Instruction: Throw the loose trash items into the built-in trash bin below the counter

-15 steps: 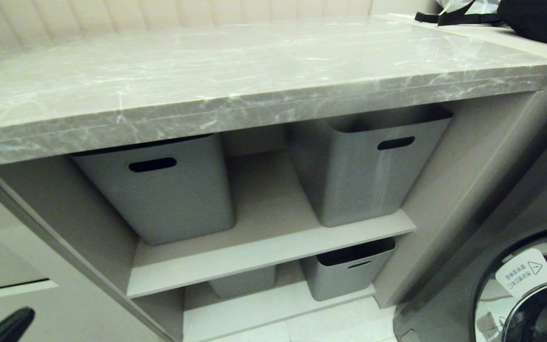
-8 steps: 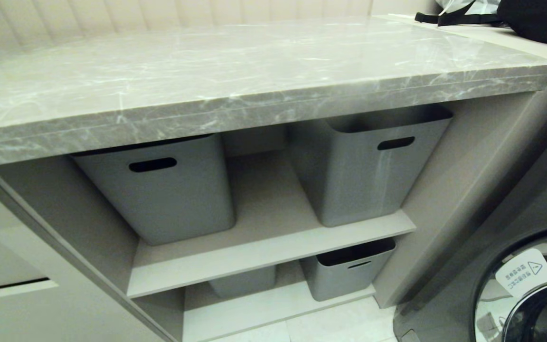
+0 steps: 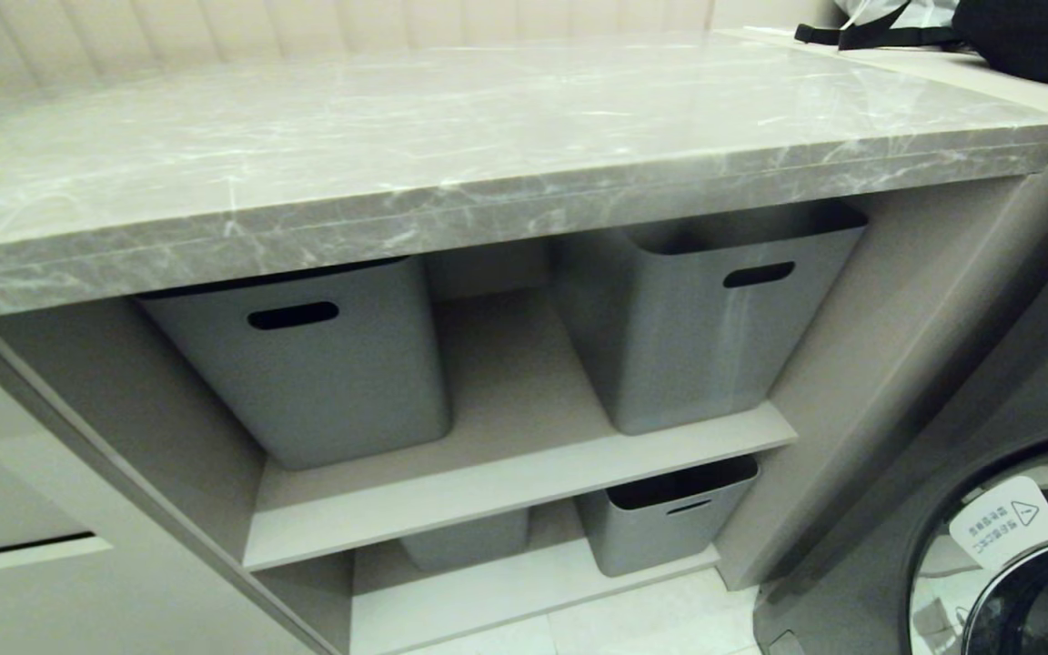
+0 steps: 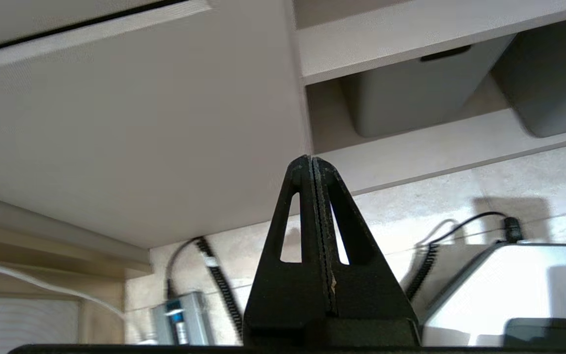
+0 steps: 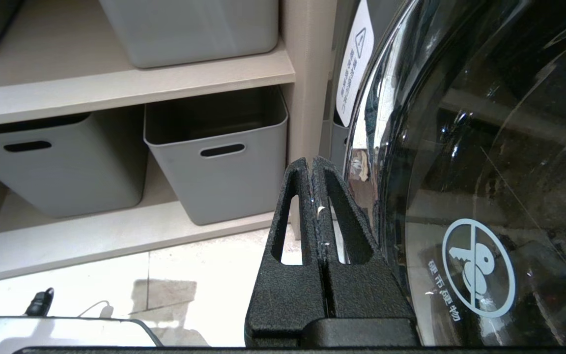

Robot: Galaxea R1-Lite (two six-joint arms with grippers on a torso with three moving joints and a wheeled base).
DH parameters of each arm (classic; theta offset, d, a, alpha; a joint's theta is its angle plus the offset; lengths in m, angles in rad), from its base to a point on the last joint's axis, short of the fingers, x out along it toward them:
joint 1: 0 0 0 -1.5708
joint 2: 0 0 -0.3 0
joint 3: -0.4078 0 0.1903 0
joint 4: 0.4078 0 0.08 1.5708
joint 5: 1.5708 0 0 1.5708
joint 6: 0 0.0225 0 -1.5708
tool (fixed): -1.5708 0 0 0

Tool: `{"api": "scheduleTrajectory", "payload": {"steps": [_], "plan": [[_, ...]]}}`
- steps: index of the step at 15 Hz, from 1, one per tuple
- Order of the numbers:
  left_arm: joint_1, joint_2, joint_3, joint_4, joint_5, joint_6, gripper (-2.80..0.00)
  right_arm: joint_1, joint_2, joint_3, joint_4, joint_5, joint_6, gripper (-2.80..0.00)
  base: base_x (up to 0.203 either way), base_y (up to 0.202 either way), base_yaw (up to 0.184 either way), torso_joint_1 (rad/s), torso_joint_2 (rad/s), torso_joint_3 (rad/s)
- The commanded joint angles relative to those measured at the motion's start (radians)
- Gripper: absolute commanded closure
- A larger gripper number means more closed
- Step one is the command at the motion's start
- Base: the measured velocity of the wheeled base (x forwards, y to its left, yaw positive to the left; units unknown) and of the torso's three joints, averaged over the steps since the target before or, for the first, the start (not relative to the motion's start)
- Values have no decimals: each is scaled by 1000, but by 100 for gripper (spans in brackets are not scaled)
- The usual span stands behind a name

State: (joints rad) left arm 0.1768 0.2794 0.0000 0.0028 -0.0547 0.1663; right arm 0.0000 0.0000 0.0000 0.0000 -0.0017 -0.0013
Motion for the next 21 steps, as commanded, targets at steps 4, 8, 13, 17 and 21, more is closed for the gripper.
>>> {"api": "scheduleTrajectory", "payload": {"steps": [4,8,13,17,21], "plan": [[-72,2,0,2,-8,17,0,0,0,0,0,0,0,0,0,0,0,0,0,0],[-195,-129,0,-1,-7,2,0,0,0,0,0,0,0,0,0,0,0,0,0,0],[-183,-278,0,8,39,-61,0,0,0,0,0,0,0,0,0,0,0,0,0,0],[-182,-278,0,6,41,-65,0,0,0,0,0,0,0,0,0,0,0,0,0,0],[-182,-278,0,6,42,-68,0,0,0,0,0,0,1,0,0,0,0,0,0,0]]}}
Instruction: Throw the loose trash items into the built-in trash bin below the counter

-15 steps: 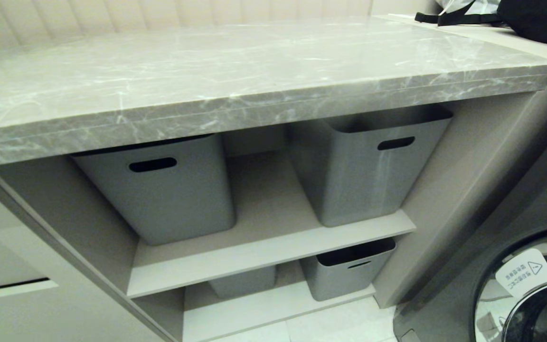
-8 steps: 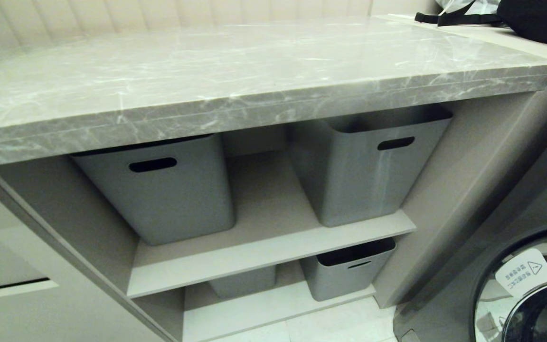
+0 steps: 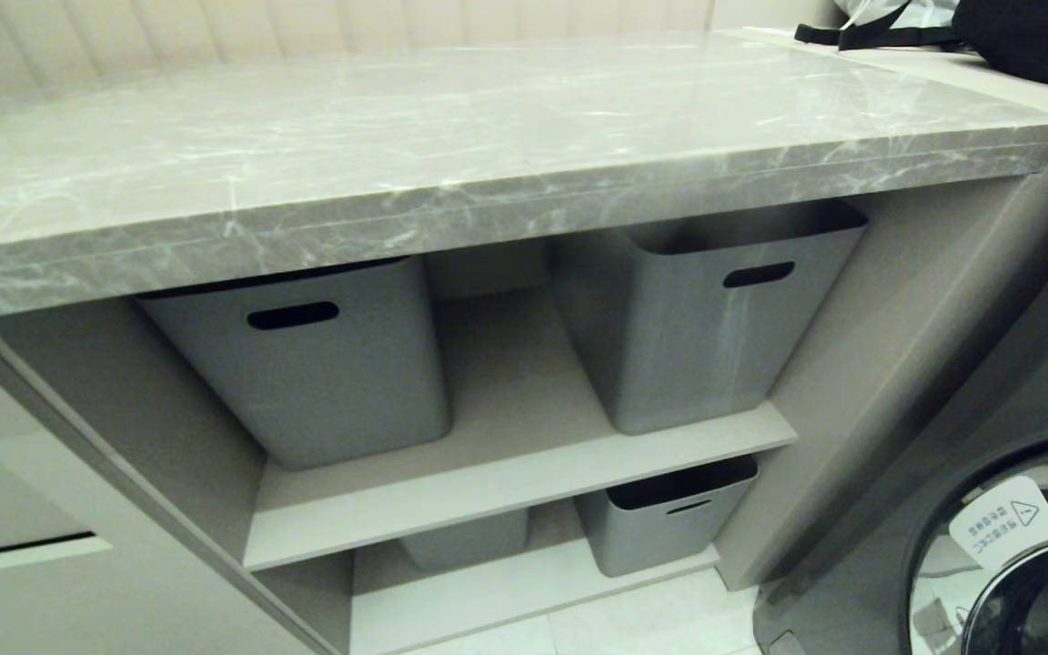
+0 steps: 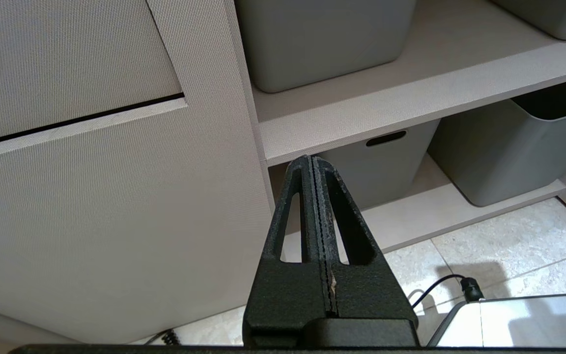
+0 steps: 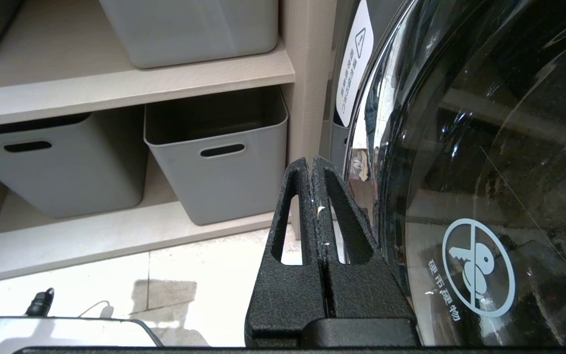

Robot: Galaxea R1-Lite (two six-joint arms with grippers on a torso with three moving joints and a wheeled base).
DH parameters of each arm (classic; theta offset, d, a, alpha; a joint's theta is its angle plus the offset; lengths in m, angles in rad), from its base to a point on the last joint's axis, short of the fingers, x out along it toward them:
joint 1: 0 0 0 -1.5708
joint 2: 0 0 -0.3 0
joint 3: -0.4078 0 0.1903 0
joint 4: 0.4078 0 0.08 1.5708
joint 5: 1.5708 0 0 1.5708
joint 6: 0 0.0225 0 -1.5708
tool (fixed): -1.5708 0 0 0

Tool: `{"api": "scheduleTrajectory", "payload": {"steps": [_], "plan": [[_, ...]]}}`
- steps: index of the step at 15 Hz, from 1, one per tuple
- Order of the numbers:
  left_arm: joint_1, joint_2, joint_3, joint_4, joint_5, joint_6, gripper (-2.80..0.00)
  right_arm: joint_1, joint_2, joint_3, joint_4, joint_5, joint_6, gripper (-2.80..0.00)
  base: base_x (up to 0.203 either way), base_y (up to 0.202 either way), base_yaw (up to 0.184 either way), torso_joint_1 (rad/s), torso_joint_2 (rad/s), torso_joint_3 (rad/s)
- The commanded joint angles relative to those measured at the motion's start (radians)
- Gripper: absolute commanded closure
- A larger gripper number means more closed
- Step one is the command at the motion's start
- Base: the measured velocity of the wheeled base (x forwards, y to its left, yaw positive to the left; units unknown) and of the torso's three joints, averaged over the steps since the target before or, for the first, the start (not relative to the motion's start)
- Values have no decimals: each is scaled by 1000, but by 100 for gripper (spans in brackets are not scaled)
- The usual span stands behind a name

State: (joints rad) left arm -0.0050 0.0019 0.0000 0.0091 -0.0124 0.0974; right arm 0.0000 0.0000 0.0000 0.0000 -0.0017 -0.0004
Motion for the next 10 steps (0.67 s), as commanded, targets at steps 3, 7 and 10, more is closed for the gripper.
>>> {"api": "scheduleTrajectory", "payload": {"steps": [3,7,10], "plan": [[0,0,0,0,-1,1,0,0,0,0,0,-1,-1,0,0,0,0,0,0,0],[0,0,0,0,-1,2,0,0,0,0,0,-1,-3,0,0,0,0,0,0,0],[0,0,0,0,-1,2,0,0,0,0,0,-1,-1,0,0,0,0,0,0,0]]}}
